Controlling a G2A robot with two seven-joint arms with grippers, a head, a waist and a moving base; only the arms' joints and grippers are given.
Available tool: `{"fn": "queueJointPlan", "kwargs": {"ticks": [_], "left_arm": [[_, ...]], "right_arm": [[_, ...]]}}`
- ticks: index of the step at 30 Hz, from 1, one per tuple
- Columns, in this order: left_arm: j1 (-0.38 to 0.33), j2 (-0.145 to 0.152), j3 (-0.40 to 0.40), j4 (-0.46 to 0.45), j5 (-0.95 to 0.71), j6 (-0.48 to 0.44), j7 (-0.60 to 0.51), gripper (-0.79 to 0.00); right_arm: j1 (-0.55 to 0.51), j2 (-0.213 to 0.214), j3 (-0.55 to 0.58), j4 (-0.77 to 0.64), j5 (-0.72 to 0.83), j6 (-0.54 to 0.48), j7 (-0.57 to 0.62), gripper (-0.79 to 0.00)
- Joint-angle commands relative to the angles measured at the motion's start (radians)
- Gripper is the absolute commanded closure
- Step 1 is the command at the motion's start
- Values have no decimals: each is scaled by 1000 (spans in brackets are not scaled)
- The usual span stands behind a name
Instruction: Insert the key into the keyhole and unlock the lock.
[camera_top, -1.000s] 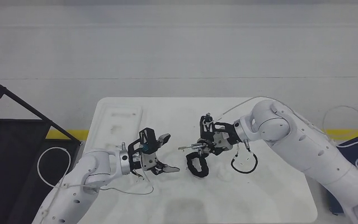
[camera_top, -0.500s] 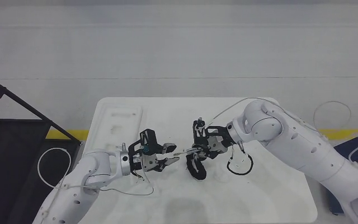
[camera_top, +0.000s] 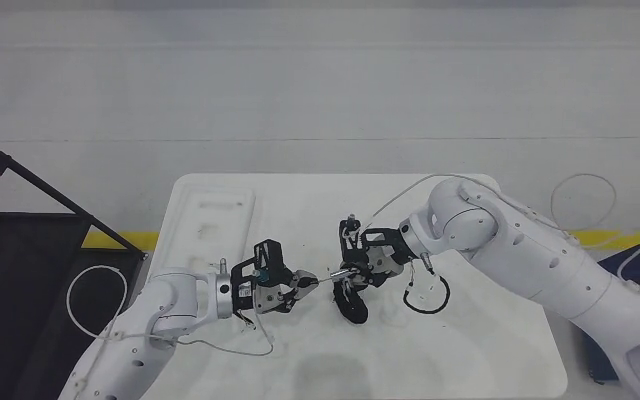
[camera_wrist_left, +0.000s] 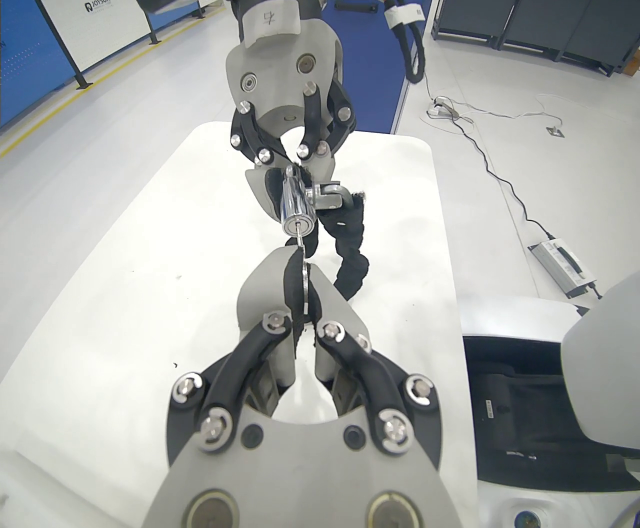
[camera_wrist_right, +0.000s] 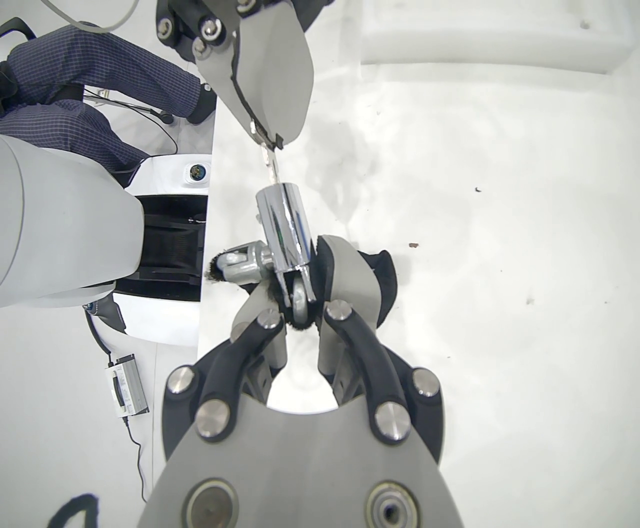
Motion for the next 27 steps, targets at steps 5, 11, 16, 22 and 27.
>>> {"fn": "queueJointPlan", "kwargs": {"ticks": [5,11,16,22,27], "left_arm": [[1,-1,-1,-5,13,11,11,0],[3,-4,1,-19,41,36,37,0],[9,-7,-4,-43,164,73,113,0],[47,-8,19,-66,482,131,315,0],[79,-4,29,-38,691,211,535,0]], "right_arm": [[16,-2,-26,0,13,-10,-10,0],[25,-5,-41,13,30,-30,-30,0],[26,-6,-52,21,69,-64,-64,0],[48,1,-90,25,116,-109,-109,0],[49,4,-99,18,104,-94,-127,0]]}}
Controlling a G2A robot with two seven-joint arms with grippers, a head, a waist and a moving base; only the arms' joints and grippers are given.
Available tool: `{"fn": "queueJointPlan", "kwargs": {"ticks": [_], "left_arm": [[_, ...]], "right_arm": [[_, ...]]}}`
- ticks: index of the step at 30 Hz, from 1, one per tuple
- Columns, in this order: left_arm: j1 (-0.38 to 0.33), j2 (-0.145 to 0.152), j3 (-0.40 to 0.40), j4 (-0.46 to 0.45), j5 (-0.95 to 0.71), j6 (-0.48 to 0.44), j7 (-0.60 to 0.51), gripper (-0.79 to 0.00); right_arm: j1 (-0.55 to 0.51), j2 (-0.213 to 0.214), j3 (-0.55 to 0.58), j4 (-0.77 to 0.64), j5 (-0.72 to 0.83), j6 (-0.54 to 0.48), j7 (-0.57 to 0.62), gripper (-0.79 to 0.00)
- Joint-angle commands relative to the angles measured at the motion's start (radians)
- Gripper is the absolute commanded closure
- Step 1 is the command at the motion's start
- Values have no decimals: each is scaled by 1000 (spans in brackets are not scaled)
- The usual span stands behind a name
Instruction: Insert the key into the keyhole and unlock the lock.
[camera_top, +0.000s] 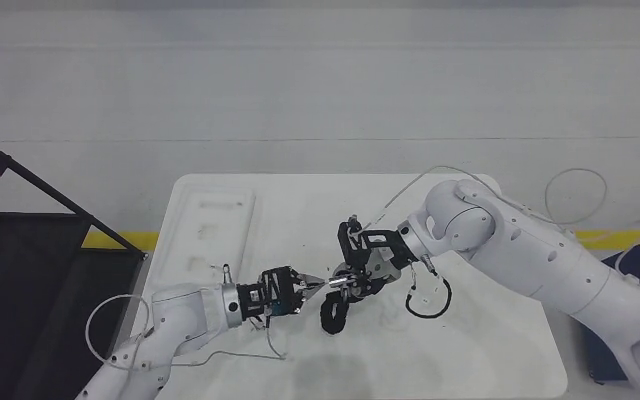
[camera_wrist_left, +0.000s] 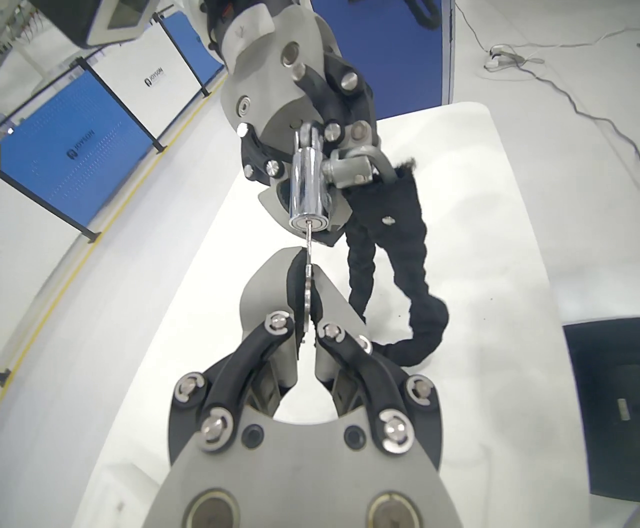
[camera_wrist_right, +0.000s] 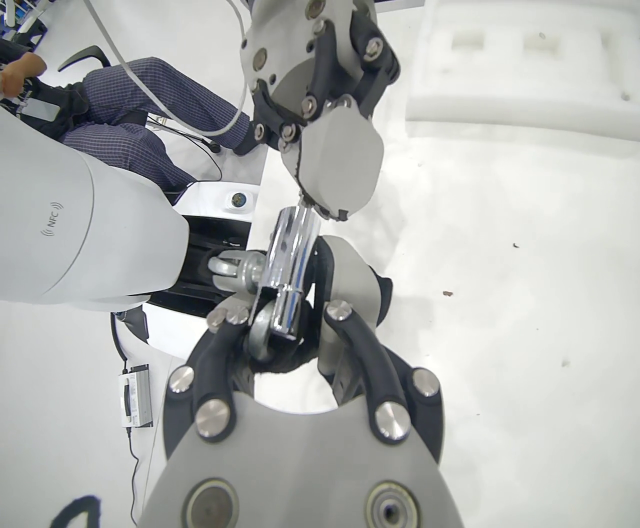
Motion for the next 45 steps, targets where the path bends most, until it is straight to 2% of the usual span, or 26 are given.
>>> {"fn": "queueJointPlan", "kwargs": {"ticks": [1,6,16,25,32,39,45], "left_arm": [[11,1,-4,12,59,47,86,0],[32,1,-20,15,118,140,184,0],[71,2,-14,17,334,327,305,0],[78,-7,19,45,526,568,384,0],[74,-23,48,76,594,778,426,0],[71,-36,61,97,595,890,446,0],[64,-47,70,126,625,1014,490,0]], "right_arm": [[-15,0,9,-12,-27,22,-16,0],[-36,3,25,-24,-46,30,-14,0],[-63,-1,37,-9,43,-26,-17,0],[-40,-4,-28,-8,131,-72,-63,0],[-27,-1,-52,-15,182,-72,-63,0],[-33,-1,-52,-40,218,-72,-63,0],[-46,-3,-39,-106,314,-72,-63,0]]}}
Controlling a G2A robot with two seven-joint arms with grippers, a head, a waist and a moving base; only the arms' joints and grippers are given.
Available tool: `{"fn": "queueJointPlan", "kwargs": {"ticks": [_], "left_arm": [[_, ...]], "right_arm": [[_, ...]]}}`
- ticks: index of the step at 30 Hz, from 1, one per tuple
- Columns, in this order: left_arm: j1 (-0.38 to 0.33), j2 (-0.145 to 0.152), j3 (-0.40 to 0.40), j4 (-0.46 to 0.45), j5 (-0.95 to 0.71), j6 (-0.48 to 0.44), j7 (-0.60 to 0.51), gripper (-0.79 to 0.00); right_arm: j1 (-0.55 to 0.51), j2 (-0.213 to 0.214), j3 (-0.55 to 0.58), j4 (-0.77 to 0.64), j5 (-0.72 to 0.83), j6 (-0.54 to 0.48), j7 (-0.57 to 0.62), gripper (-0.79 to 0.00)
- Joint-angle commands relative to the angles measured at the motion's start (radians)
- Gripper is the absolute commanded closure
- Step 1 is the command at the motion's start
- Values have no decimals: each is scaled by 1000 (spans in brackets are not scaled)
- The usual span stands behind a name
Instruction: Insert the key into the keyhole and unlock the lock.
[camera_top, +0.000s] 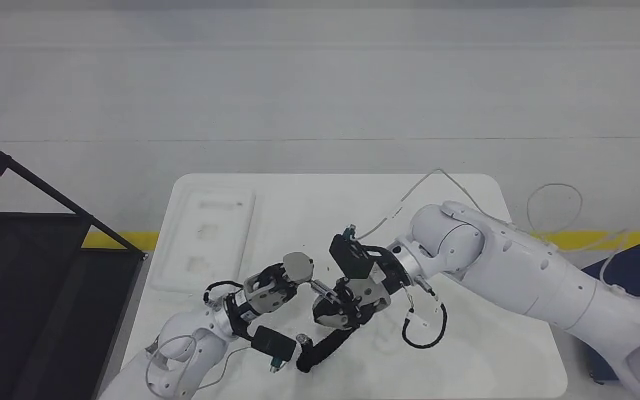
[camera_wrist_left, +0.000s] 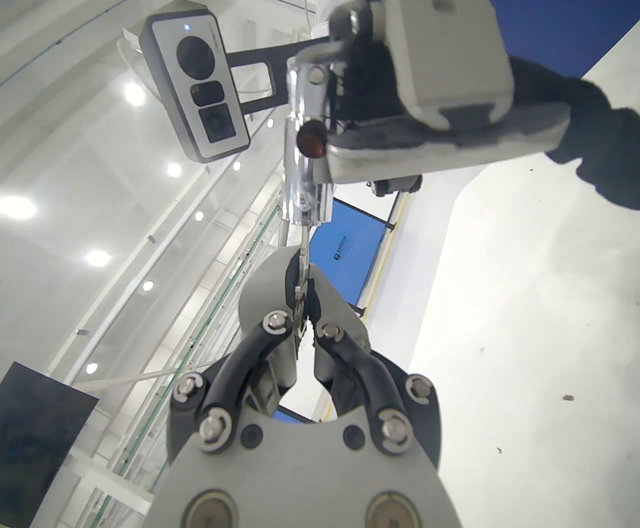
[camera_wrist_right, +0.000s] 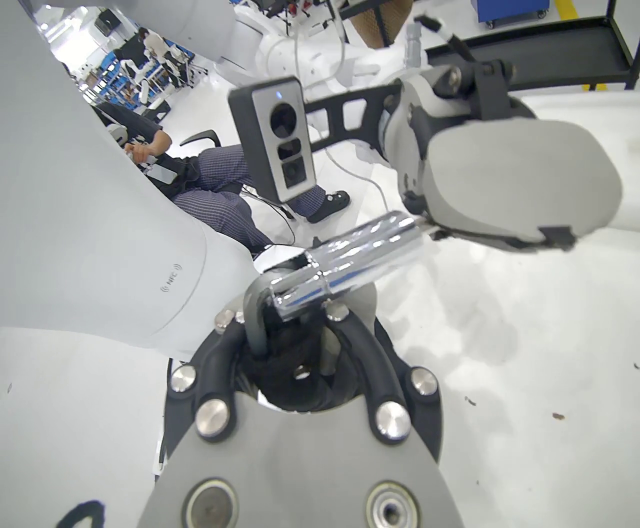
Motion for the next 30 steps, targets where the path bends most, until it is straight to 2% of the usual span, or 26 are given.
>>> {"fn": "queueJointPlan", "kwargs": {"ticks": [1,5,15,16,17,18,19,24,26,28,30], "left_arm": [[0,-4,6,14,10,36,15,0],[-2,-10,16,29,24,66,34,0],[-7,-21,16,42,-4,65,40,0],[-7,-23,15,42,-14,64,41,-111],[-6,-24,14,42,-24,59,42,-280],[-7,-24,12,40,-34,58,45,-739],[-6,-25,9,40,-45,57,49,-785],[-4,-26,-7,42,-57,19,47,-785],[-1,-26,-10,40,-78,-22,48,-785],[-5,-24,-19,36,-111,-108,58,-785],[-5,-21,-41,40,-122,-136,58,-785]], "right_arm": [[-6,1,11,-17,32,0,0,0],[-26,4,35,-45,79,0,0,0],[-57,16,72,-47,72,0,0,0],[-58,17,74,-46,70,0,0,0],[-60,18,76,-46,69,0,0,0],[-62,18,78,-48,71,0,0,0],[-64,18,80,-46,72,0,0,0],[-76,23,101,-32,77,0,0,0],[-82,25,111,-18,80,0,0,0],[-91,27,122,-4,86,0,0,0],[-97,30,134,16,88,0,0,0]]}}
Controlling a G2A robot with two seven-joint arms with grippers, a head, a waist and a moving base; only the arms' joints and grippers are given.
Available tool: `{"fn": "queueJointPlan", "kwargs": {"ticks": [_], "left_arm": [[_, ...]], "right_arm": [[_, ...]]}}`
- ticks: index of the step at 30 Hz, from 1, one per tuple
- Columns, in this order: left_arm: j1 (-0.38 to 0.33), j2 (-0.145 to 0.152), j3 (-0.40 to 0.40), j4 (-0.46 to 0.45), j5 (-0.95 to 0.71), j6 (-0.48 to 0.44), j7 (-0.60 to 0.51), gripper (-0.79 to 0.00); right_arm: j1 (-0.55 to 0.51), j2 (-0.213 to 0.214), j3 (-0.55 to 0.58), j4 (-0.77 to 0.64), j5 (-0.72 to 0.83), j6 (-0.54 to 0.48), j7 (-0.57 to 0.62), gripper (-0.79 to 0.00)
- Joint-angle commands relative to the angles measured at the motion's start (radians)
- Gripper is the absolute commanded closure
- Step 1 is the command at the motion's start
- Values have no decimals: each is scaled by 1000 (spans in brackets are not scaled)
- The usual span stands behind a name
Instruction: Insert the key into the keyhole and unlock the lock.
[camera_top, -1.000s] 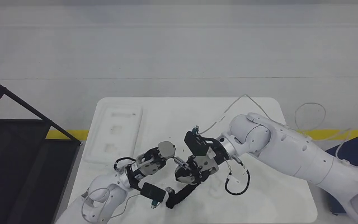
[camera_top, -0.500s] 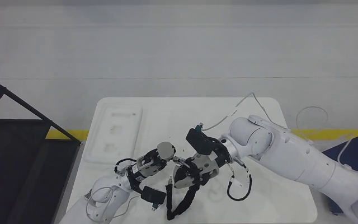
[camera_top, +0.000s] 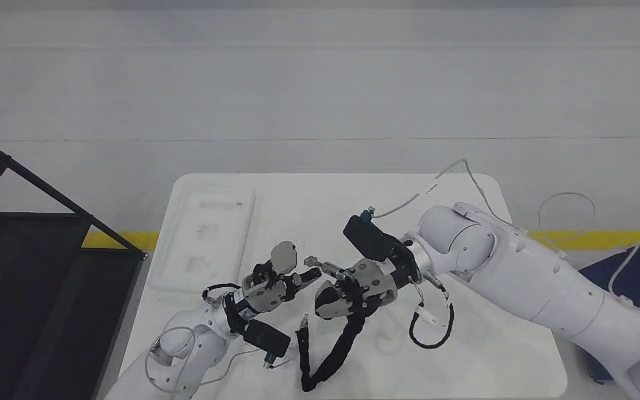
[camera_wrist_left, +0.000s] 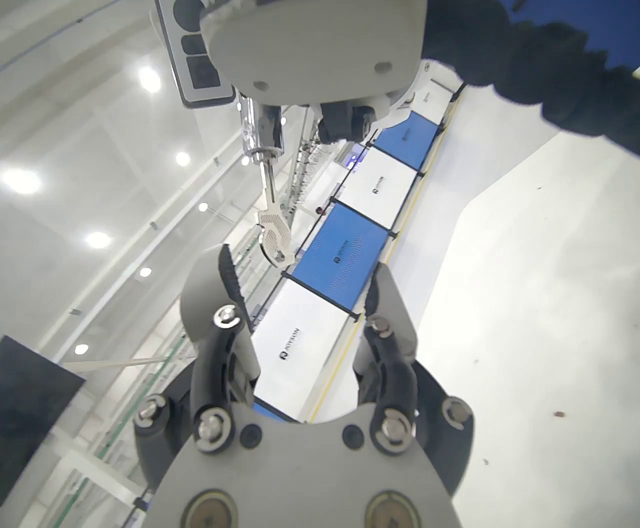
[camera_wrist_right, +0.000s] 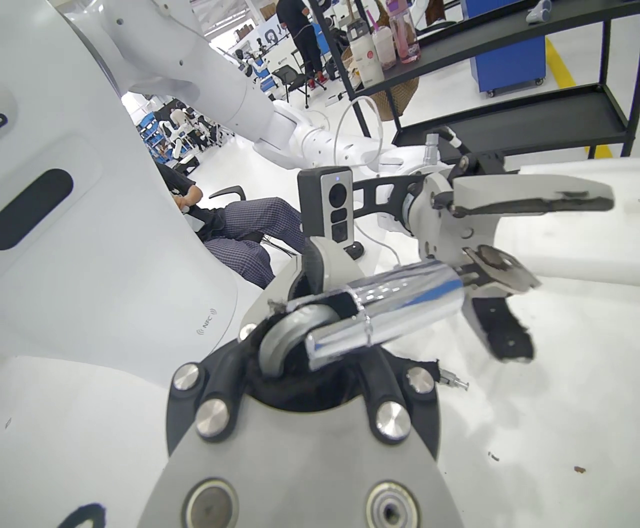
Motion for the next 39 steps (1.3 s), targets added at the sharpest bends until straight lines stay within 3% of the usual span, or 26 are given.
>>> {"fn": "queueJointPlan", "kwargs": {"ticks": [1,7,13,19,20,25,39], "left_arm": [[2,2,-21,3,-34,-44,-9,-785],[3,8,-111,1,-224,-199,-49,-785],[42,29,-240,-44,-239,-349,-42,-785],[127,40,-374,-88,-465,-532,-82,-785],[143,42,-396,-89,-526,-589,-101,-785],[143,42,-396,-89,-526,-589,-101,-785],[143,42,-396,-89,-526,-589,-101,-785]], "right_arm": [[-5,3,14,24,1,0,0,0],[-12,22,68,118,-2,0,0,0],[9,47,84,213,-30,0,0,0],[47,44,-13,257,-80,0,0,0],[52,36,-37,266,-80,0,0,0],[73,-31,-137,357,-64,0,0,0],[49,-298,-137,734,-157,60,60,0]]}}
